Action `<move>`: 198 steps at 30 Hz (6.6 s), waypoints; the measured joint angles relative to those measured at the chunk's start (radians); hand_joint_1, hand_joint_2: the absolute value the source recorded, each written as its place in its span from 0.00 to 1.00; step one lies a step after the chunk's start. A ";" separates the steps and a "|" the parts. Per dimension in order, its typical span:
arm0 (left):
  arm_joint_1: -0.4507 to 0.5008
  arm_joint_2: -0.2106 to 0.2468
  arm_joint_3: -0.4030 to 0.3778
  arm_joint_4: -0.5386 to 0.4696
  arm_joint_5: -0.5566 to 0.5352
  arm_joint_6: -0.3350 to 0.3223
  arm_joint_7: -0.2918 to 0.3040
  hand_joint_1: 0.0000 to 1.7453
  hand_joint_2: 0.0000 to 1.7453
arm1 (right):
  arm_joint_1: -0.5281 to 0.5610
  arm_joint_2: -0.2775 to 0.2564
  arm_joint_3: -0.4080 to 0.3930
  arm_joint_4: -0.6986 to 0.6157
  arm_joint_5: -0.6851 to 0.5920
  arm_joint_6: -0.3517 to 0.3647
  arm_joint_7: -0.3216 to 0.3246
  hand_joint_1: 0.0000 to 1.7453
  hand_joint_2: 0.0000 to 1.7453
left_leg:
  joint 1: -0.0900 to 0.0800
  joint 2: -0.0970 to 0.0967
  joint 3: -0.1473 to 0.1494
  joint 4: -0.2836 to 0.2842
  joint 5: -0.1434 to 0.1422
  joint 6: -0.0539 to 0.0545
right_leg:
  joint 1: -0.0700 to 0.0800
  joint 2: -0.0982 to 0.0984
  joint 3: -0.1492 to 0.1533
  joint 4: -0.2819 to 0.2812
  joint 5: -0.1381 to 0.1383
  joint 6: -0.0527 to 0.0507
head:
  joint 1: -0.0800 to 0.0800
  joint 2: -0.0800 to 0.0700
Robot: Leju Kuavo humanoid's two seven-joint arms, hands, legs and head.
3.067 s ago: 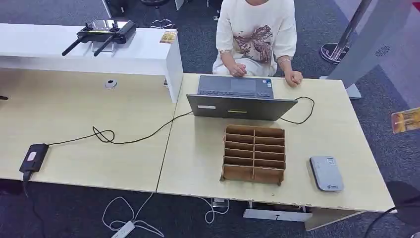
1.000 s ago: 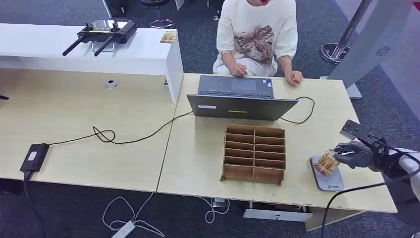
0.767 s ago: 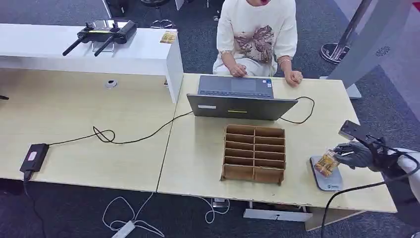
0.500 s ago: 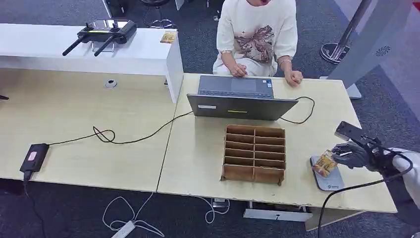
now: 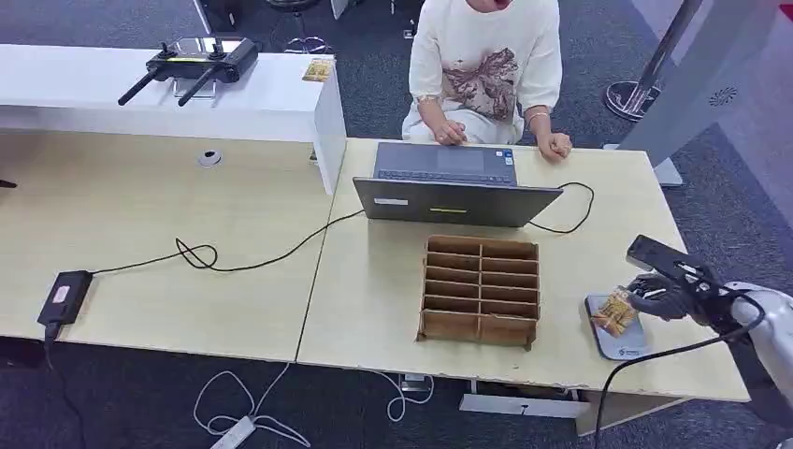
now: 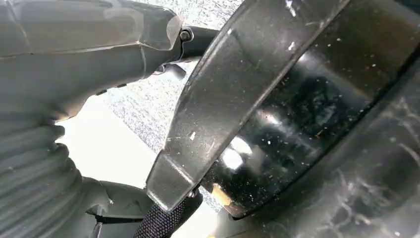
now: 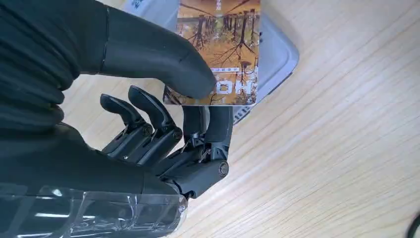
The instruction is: Pass the card to the sensor for recognition and then transmit it.
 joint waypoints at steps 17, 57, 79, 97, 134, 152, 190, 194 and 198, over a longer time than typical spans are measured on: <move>0.000 0.000 0.000 0.000 0.000 0.001 0.000 0.00 1.00 | 0.000 0.026 0.050 0.014 0.100 -0.098 0.000 1.00 1.00 | 0.000 0.000 0.000 0.000 0.000 0.000 | 0.000 0.000 0.000 0.000 0.000 0.000 | 0.000 0.000; 0.003 0.002 0.000 0.000 0.006 0.001 -0.009 0.00 1.00 | -0.022 -0.118 -0.170 -0.135 -0.181 0.092 -0.122 1.00 1.00 | 0.000 0.000 0.000 0.000 0.000 0.000 | 0.000 0.000 -0.001 0.000 0.000 0.000 | 0.000 0.000; 0.003 -0.001 0.000 0.000 0.014 0.006 -0.008 0.00 1.00 | -0.012 -0.095 -0.379 -0.425 -0.062 -0.160 -0.320 1.00 1.00 | 0.000 0.000 -0.001 0.000 0.000 0.000 | 0.000 0.000 0.000 0.000 0.000 0.000 | 0.000 0.000; 0.003 -0.003 0.000 0.000 0.007 0.004 -0.009 0.00 1.00 | -0.109 0.109 -0.431 -0.497 0.373 -0.550 -0.388 1.00 1.00 | 0.000 0.001 0.000 0.000 0.000 0.000 | 0.000 0.001 0.000 0.001 0.000 0.000 | 0.000 0.000; -0.004 0.000 -0.048 0.000 -0.021 -0.028 -0.006 0.00 1.00 | -0.468 0.496 -0.150 -0.047 1.090 -0.497 -0.027 1.00 1.00 | 0.000 0.001 0.000 0.000 0.001 0.000 | 0.000 0.002 -0.001 0.001 0.000 0.000 | 0.000 0.000; -0.007 0.000 -0.066 0.000 -0.024 -0.039 -0.003 0.00 1.00 | -0.491 0.526 -0.123 0.048 1.128 -0.452 0.050 1.00 1.00 | 0.000 0.001 0.000 0.000 0.001 0.000 | 0.000 0.002 -0.001 0.001 0.000 0.000 | 0.000 0.000; -0.007 0.000 -0.068 0.000 -0.021 -0.039 -0.003 0.00 1.00 | -0.485 0.477 -0.166 0.058 1.103 -0.512 0.028 0.00 1.00 | 0.000 0.001 0.001 0.000 0.001 0.000 | 0.000 0.002 -0.001 0.001 0.000 0.000 | 0.000 0.000; -0.007 0.000 -0.068 0.000 -0.021 -0.038 -0.003 0.00 1.00 | -0.487 0.460 -0.183 0.057 1.100 -0.510 0.014 0.00 1.00 | 0.000 0.001 0.001 0.000 0.001 0.000 | 0.000 0.002 -0.001 0.001 0.000 0.000 | 0.000 0.000; -0.007 0.000 -0.068 0.000 -0.016 -0.036 -0.003 0.00 1.00 | -0.492 0.444 -0.190 0.051 1.097 -0.505 -0.012 0.00 1.00 | 0.000 0.001 0.001 0.000 0.001 0.000 | 0.000 0.002 -0.001 0.001 0.000 0.000 | 0.000 0.000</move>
